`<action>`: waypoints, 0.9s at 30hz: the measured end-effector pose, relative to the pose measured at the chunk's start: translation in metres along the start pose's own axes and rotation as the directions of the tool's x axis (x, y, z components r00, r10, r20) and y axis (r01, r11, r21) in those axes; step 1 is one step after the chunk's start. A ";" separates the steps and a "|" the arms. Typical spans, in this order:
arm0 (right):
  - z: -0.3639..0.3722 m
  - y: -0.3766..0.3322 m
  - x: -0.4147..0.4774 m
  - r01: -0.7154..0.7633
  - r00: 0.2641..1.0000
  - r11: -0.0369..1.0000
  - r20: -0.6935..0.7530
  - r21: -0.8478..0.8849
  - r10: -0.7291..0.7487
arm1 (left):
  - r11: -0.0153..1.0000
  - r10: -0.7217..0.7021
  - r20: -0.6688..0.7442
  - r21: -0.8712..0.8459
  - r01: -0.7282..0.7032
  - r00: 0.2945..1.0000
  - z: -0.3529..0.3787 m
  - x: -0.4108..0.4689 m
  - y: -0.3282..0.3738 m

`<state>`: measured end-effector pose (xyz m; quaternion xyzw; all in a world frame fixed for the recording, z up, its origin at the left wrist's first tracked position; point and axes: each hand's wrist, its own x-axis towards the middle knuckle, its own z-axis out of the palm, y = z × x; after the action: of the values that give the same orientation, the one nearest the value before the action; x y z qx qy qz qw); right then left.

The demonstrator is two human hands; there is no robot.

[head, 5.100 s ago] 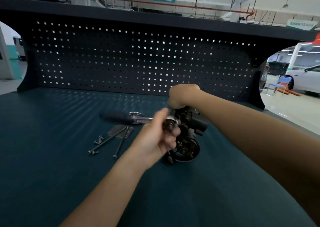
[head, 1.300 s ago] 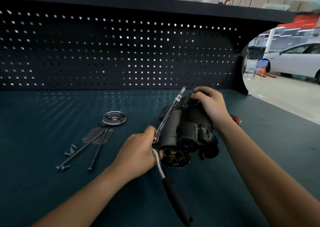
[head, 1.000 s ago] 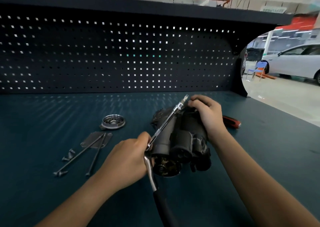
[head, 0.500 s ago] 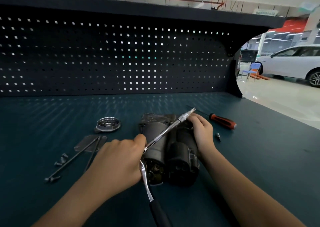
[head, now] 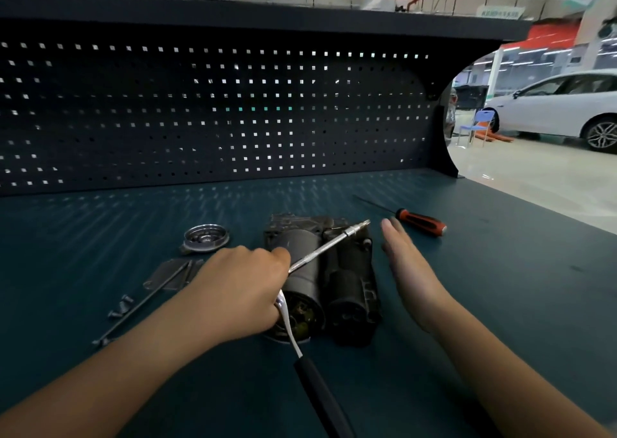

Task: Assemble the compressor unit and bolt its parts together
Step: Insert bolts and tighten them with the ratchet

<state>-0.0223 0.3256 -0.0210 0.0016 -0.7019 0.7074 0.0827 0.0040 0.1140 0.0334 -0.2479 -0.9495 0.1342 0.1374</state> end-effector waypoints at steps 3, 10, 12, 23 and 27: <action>-0.007 0.010 -0.046 0.040 0.995 0.999 0.094 -0.022 -0.038 | 0.999 -0.007 -0.028 -0.031 0.006 1.000 0.003 0.001 -0.007; 0.025 0.018 -0.047 0.196 0.973 0.893 0.194 -0.405 -0.126 | 0.997 0.052 -0.061 -0.054 -0.056 0.997 0.017 0.019 -0.034; 0.037 0.018 -0.041 0.183 0.978 0.898 0.164 -0.401 -0.127 | 0.996 0.004 -0.053 -0.088 -0.009 0.999 0.023 0.025 -0.046; 0.066 0.016 -0.012 0.164 0.986 0.900 0.067 -0.403 -0.149 | 0.674 -0.330 -0.240 -0.737 0.049 0.913 0.050 -0.022 -0.080; 0.058 0.006 -0.011 0.234 0.972 0.942 0.034 -0.242 -0.233 | 0.628 -0.407 -0.329 -0.779 -0.001 0.852 0.040 -0.028 -0.051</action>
<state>-0.0191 0.2673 -0.0270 0.0761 -0.7788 0.6007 0.1638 -0.0080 0.0491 0.0074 -0.1940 -0.8753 -0.3548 0.2652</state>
